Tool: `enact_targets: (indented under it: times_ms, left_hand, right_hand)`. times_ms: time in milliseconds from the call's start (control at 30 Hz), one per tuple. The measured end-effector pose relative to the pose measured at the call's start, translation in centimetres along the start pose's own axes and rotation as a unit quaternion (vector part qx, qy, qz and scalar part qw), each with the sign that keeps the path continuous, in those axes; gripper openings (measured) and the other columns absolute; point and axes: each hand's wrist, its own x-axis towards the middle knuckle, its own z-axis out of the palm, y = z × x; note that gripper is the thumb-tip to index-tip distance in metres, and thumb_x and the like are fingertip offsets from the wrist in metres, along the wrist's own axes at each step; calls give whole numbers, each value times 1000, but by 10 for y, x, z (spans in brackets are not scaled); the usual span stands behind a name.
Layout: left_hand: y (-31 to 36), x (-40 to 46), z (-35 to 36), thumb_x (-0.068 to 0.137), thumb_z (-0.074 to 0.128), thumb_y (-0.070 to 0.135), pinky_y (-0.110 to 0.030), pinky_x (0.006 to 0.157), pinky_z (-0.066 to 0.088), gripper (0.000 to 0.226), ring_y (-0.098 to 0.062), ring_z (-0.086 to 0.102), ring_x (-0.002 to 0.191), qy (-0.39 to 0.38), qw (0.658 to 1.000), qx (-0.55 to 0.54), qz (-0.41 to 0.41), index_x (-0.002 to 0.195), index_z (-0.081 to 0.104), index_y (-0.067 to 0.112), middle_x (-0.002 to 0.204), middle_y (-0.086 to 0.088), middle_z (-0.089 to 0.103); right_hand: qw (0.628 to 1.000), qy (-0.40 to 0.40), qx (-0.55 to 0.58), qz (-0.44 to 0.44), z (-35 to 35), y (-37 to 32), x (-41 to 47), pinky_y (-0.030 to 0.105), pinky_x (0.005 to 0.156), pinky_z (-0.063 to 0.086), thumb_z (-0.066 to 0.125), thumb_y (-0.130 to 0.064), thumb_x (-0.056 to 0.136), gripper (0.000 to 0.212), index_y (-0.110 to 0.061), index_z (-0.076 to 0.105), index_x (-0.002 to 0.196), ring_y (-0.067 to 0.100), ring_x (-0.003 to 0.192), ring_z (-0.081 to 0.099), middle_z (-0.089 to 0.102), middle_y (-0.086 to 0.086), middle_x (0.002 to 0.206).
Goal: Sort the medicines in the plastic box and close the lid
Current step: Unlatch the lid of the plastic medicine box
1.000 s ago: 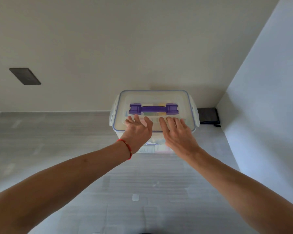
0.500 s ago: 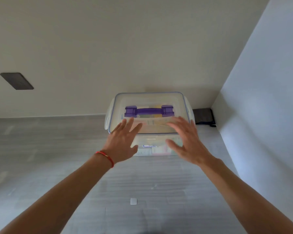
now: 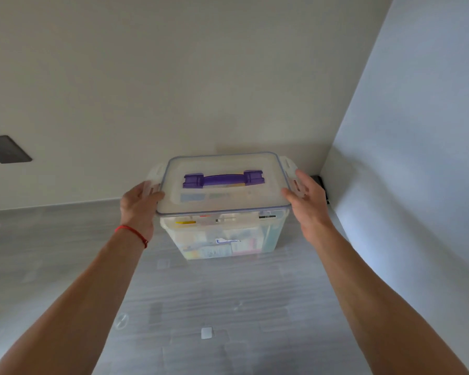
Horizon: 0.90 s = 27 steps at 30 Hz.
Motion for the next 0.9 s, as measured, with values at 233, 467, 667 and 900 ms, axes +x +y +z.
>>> enact_targets:
  times_ms: [233,467,667,900]
  left_hand:
    - [57,-42,46,82,69,-12,-27,84,57,47,-13,68,99,-146,980,-20,132,120,63,14,110,0,72]
    - [51,-88,154,75,77,-8,-20,79,56,53,-4,70,90,-314,932,114,141,123,66,14,100,5,76]
    - [2,-125,237,76,75,3,-24,81,48,43,-20,65,94,-385,796,400,242,118,70,13,102,-5,70]
    - [-71,-148,286,86,60,12,-45,99,50,42,-40,58,118,-390,572,670,268,125,50,4,126,-21,59]
  right_hand:
    - [988,13,134,70,-67,-4,-51,40,95,51,72,-10,86,48,-22,62,132,28,118,68,72,7,126]
    - [939,45,171,294,-135,81,-145,40,81,50,63,-16,93,13,-14,59,105,29,84,63,53,19,100]
    - [900,76,125,411,-159,144,-197,29,56,59,65,-4,94,4,0,66,93,26,65,66,56,18,82]
    - [884,120,120,436,-173,172,-229,34,60,62,77,-3,87,16,9,69,93,37,78,74,63,25,89]
